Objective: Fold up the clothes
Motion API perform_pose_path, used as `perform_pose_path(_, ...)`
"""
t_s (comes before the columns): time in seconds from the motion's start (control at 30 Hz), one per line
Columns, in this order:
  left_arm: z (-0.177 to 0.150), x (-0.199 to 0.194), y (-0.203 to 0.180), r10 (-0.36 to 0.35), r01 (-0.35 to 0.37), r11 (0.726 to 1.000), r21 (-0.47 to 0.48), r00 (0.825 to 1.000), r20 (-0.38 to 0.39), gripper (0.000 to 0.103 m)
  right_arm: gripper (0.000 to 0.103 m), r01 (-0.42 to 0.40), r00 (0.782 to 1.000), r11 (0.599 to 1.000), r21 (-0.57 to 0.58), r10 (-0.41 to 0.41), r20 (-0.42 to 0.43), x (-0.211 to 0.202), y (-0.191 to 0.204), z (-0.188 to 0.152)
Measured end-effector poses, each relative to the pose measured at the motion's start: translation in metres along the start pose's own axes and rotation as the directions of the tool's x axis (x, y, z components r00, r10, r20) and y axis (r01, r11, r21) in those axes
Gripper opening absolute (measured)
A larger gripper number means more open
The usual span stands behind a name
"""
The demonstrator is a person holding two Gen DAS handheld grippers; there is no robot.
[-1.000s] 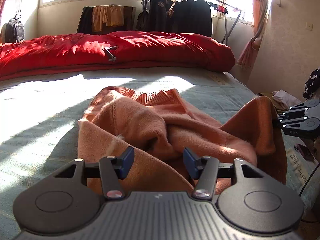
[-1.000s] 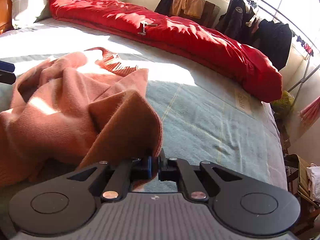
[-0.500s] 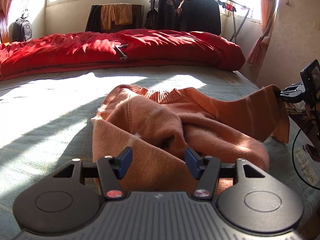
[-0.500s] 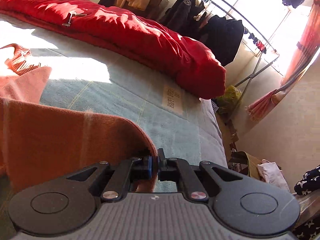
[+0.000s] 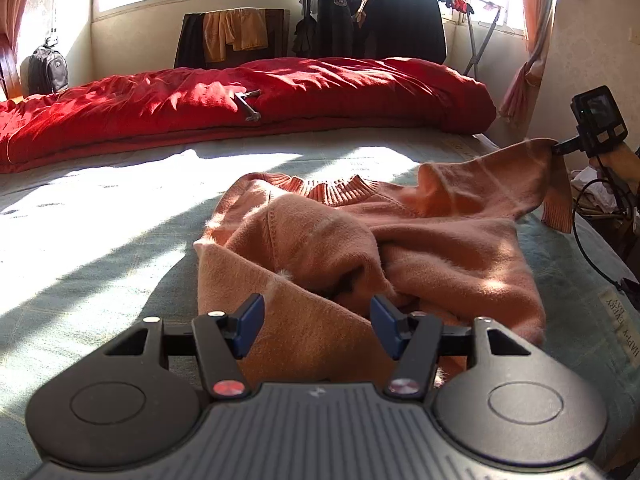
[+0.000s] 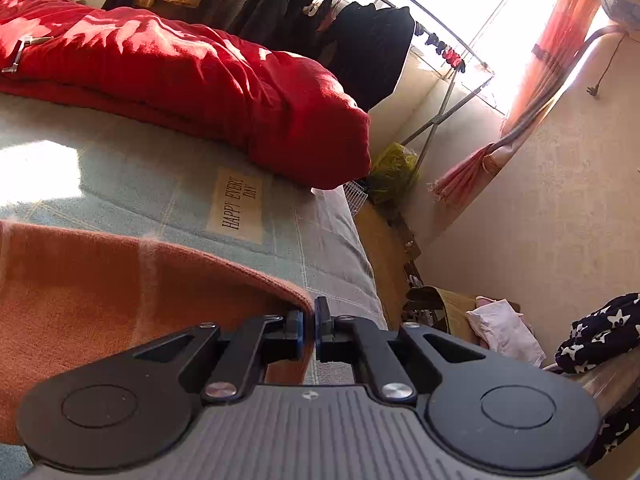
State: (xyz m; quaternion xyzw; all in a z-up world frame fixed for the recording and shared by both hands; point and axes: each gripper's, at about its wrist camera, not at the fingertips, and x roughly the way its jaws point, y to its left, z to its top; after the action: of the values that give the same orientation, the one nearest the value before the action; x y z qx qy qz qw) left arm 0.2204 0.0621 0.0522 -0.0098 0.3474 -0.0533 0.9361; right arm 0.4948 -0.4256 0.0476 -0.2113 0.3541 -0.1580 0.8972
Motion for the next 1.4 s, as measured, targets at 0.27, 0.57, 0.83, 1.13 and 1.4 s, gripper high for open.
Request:
perform_pose_path(0.27,0.0,0.001,0.011,0.016,-0.016,1.0,-0.011,1.0,-0.018,0.06,0.006,0.041,0.985,0.999,-0.021,-0.044,-0.168,0.058,0.019,-0.018)
perform_pose_path(0.57,0.004,0.009,0.01,-0.004,0.004,1.0,-0.017,1.0,-0.018,0.06,0.038,-0.231,0.971,0.972,-0.031,0.229,-0.064,0.006,0.035,-0.007)
perform_pose_path(0.83,0.002,0.012,0.007,-0.024,0.024,1.0,-0.02,0.999,-0.025,0.06,0.053,-0.693,0.715,0.719,-0.063,0.695,0.071,-0.032,0.094,0.05)
perform_pose_path(1.13,-0.008,0.006,0.025,0.021,-0.024,0.998,-0.05,0.999,-0.048,0.06,0.053,-0.761,0.647,0.648,-0.036,0.755,-0.108,0.006,0.167,0.055)
perform_pose_path(1.4,-0.009,0.017,0.039,0.018,-0.022,0.996,-0.083,0.999,-0.045,0.061,0.035,-0.777,0.623,0.625,-0.075,0.747,-0.234,0.008,0.195,0.043)
